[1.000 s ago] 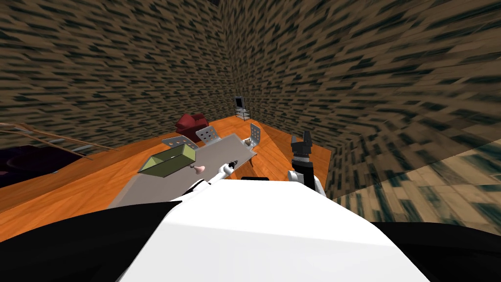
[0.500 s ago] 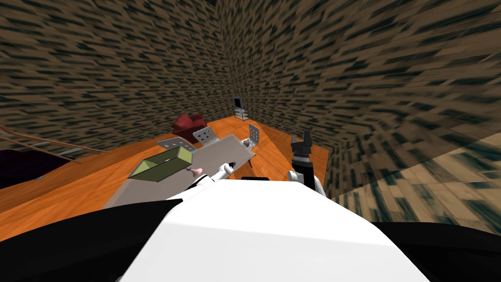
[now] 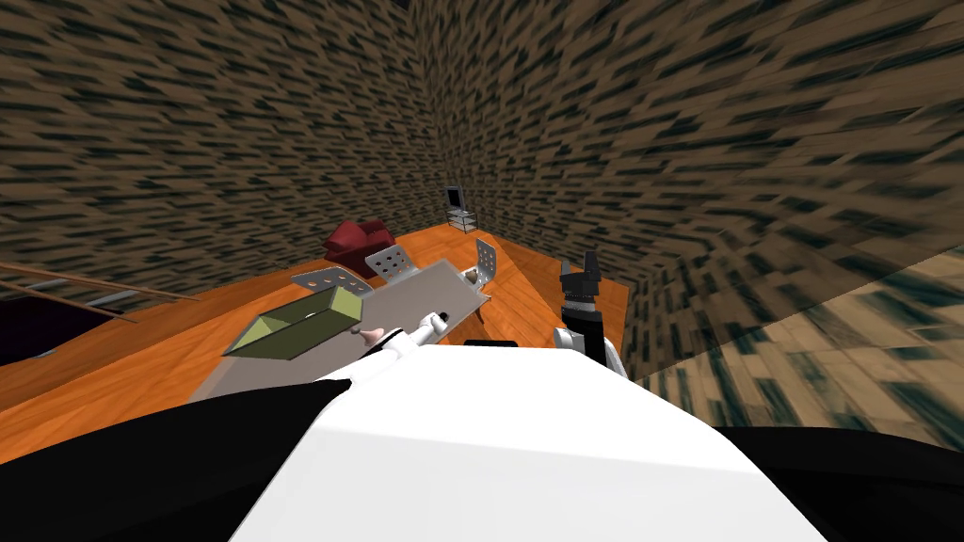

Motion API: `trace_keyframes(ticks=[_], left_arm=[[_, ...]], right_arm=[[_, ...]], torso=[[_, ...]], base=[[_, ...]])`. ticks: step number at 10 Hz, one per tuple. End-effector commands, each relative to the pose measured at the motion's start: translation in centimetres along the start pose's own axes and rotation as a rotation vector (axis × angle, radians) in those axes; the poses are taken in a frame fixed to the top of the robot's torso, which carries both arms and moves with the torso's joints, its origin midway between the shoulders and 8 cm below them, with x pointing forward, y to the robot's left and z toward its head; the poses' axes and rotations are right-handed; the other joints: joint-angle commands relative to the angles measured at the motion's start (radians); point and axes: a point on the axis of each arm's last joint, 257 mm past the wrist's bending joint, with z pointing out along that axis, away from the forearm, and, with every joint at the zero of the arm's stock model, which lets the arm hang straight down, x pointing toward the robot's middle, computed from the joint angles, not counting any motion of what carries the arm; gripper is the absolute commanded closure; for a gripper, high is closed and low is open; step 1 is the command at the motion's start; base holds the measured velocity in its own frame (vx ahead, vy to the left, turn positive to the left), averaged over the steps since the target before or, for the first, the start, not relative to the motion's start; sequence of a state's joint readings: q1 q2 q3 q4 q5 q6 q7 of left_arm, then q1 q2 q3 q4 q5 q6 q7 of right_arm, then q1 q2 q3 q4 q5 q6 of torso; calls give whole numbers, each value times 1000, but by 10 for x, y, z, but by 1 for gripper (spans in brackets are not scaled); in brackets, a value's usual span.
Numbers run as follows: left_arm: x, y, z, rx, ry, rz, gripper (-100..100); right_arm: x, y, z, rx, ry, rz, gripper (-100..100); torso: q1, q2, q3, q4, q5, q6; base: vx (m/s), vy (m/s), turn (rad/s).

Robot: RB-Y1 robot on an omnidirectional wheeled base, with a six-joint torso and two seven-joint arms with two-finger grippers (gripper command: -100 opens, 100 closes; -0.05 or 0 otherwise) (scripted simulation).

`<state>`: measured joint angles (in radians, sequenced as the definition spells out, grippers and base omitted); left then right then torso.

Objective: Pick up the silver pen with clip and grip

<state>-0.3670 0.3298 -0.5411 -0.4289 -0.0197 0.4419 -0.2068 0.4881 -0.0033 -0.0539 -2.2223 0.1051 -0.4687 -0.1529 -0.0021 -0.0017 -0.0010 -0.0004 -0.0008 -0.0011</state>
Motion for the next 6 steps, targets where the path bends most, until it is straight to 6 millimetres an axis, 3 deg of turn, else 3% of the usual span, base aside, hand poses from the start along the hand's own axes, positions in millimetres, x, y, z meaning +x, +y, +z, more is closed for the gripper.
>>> trace_keyframes(ticks=[1, 2, 3, 4, 5, 6], left_arm=[[-4, 13, 0, -42, -2, 13, -100], [-7, 22, 1, -71, -4, 21, -100], [-6, 16, 0, -51, -3, 15, -100], [-7, 17, 0, -57, -3, 16, 0], [-2, 29, 3, -58, -4, 12, -100], [-2, 29, 3, -58, -4, 12, -100]], right_arm=[[0, 0, 0, 0, 0, 0, 0], [0, 0, 0, 0, 0, 0, 0], [0, 0, 0, 0, 0, 0, 0], [0, 0, 0, 0, 0, 0, 0], [0, 0, 0, 0, 0, 0, 0], [0, 0, 0, 0, 0, 0, 0]], torso=[[0, 0, 0, 0, 0, 0], [0, 0, 0, 0, 0, 0], [0, 0, 0, 0, 0, 0], [1, 1, 1, 0, 0, 0], [1, 2, 1, 0, 0, 0], [1, 1, 1, 0, 0, 0]], base=[[45, -26, -22], [41, -25, -23], [17, -11, -5], [0, 0, 0], [35, -11, -29], [42, -13, -10]])
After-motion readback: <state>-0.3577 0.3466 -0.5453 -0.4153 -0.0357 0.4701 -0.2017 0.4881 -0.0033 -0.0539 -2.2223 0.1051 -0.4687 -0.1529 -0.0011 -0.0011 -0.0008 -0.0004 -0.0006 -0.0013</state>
